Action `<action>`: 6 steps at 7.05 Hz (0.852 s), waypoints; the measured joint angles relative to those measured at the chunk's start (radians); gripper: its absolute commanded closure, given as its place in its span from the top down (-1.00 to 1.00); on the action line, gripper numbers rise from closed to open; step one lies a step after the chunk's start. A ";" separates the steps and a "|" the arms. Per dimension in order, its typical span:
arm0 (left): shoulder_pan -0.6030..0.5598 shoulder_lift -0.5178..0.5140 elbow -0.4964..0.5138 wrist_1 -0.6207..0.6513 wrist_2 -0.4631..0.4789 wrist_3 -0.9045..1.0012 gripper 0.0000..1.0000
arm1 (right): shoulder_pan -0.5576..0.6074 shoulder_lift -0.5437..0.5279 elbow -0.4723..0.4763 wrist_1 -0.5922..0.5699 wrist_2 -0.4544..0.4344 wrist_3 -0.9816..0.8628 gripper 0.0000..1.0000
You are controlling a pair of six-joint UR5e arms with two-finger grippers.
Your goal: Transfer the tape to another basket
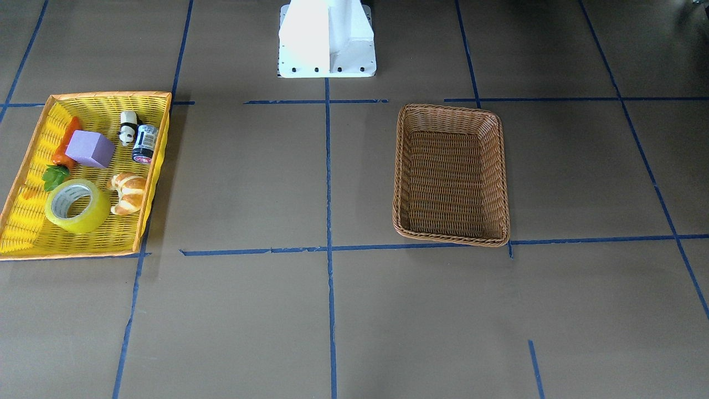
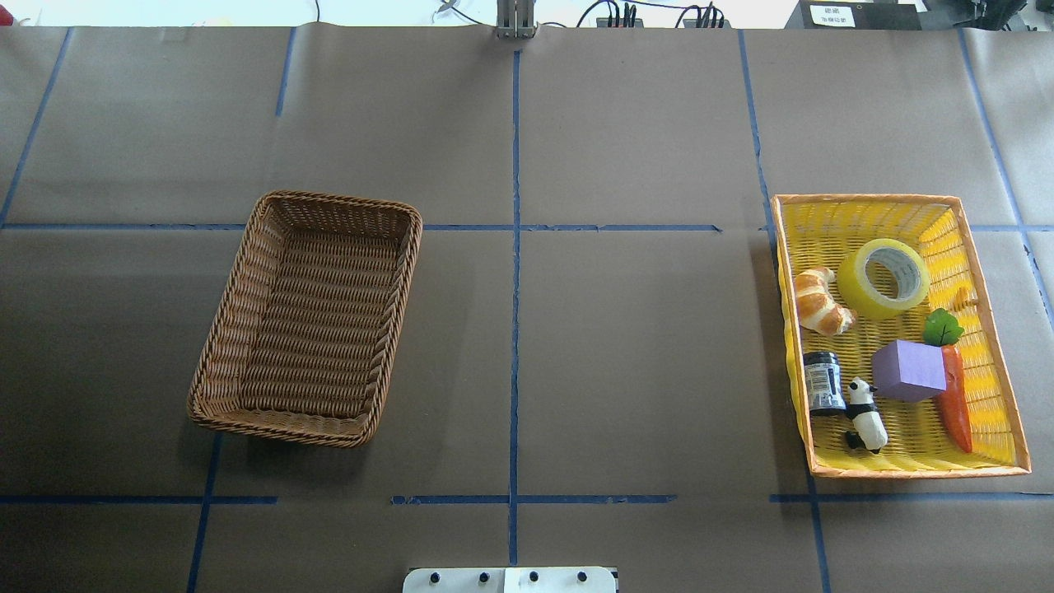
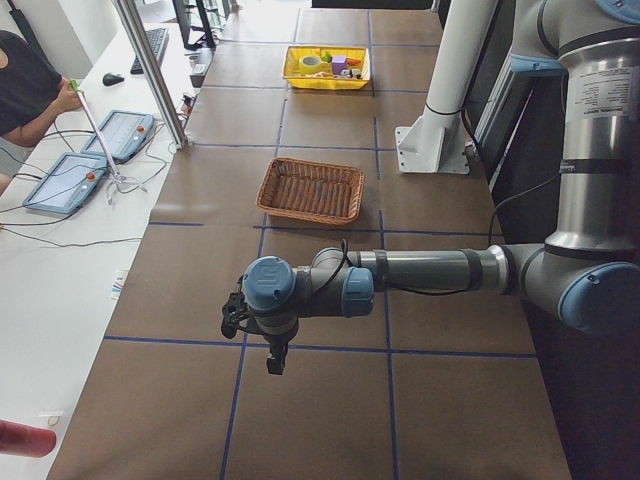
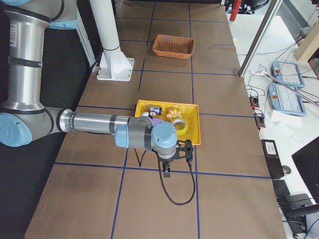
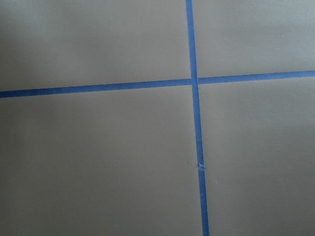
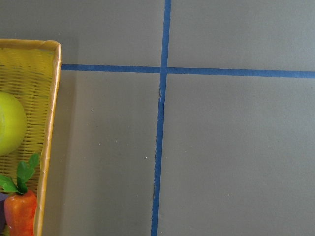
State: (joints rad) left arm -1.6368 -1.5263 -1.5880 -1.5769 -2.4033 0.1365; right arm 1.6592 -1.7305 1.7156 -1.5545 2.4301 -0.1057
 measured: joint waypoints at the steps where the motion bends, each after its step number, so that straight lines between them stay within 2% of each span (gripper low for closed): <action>1: 0.000 0.000 0.000 0.000 0.000 0.000 1.00 | 0.000 -0.001 0.001 0.000 -0.001 0.000 1.00; 6: 0.001 -0.001 0.003 0.001 -0.001 -0.002 1.00 | 0.001 -0.002 0.002 0.006 0.000 0.010 1.00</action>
State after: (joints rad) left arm -1.6358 -1.5274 -1.5845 -1.5758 -2.4043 0.1350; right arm 1.6598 -1.7329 1.7179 -1.5485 2.4302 -0.0962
